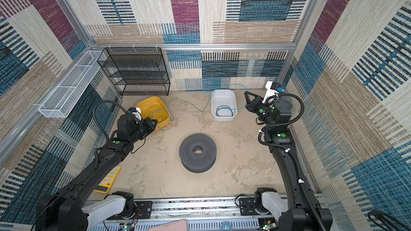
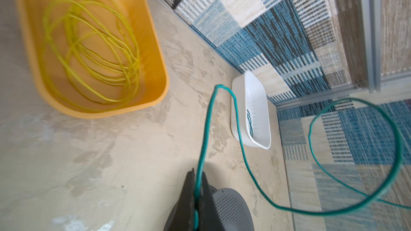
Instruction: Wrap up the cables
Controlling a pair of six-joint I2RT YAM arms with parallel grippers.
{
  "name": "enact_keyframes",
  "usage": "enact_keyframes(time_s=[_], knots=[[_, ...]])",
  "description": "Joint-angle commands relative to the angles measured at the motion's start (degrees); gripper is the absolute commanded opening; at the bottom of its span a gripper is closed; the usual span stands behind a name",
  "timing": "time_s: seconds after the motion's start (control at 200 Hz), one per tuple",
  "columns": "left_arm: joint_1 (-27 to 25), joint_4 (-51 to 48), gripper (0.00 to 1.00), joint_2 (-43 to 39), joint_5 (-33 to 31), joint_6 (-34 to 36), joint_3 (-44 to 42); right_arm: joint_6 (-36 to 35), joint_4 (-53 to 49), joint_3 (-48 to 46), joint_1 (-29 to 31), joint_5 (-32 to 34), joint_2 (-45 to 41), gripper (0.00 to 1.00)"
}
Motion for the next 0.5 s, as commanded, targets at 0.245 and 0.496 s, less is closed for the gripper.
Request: enact_keyframes(time_s=[0.245,0.496], knots=[[9.27,-11.26,0.0,-11.55,-7.83,-1.24,-0.83,3.69,1.3,-2.91,-12.36,0.55,1.83,0.0],[14.06,-13.88,0.0,-12.85,-4.33,-0.45,-0.27,3.85,1.49,-4.97,-16.41,1.08,1.87,0.0]])
